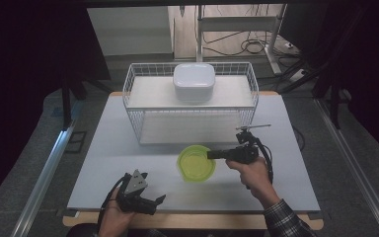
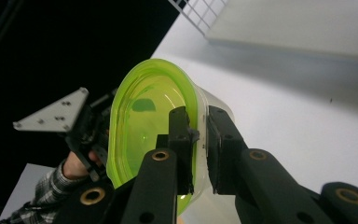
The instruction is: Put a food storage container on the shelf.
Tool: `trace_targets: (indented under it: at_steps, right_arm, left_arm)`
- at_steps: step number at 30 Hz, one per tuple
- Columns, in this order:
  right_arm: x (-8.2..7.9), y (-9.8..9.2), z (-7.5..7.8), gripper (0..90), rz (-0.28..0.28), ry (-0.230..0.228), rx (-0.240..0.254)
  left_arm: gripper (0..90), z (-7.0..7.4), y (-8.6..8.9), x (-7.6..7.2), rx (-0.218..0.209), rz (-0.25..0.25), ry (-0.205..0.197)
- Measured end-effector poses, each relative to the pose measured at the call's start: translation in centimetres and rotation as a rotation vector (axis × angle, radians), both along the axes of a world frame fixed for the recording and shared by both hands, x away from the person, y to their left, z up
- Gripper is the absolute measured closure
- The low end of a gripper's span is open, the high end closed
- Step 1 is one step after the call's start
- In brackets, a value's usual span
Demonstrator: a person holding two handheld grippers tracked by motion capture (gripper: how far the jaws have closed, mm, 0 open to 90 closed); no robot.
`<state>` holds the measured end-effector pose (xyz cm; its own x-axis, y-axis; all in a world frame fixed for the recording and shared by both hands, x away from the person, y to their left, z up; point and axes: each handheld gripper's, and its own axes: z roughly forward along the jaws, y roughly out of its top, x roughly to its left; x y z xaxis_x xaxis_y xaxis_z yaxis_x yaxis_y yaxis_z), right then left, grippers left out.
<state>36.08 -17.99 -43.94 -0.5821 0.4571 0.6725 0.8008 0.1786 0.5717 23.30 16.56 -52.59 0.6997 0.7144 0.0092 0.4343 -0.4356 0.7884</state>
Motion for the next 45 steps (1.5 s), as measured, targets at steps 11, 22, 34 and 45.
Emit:
trace_targets:
  at_steps: [11,22,34,45]
  right_arm:
    - [0.8,-0.6,3.7,81.6,-0.022,-0.053,0.034]
    - [2.0,-1.1,7.9,81.6,-0.060,-0.118,0.051]
    - [3.4,-1.1,12.1,81.6,-0.095,-0.174,0.077]
    - [5.4,-0.4,15.3,81.6,-0.149,-0.216,0.091]
  left_arm:
    - [3.2,0.0,0.0,0.0,0.006,-0.003,0.001]
    - [3.0,-0.1,0.1,0.1,0.004,-0.003,0.000]
    - [3.0,-0.2,0.0,0.1,0.008,-0.007,0.005]
    - [2.9,-0.2,0.0,0.2,0.004,-0.009,0.015]
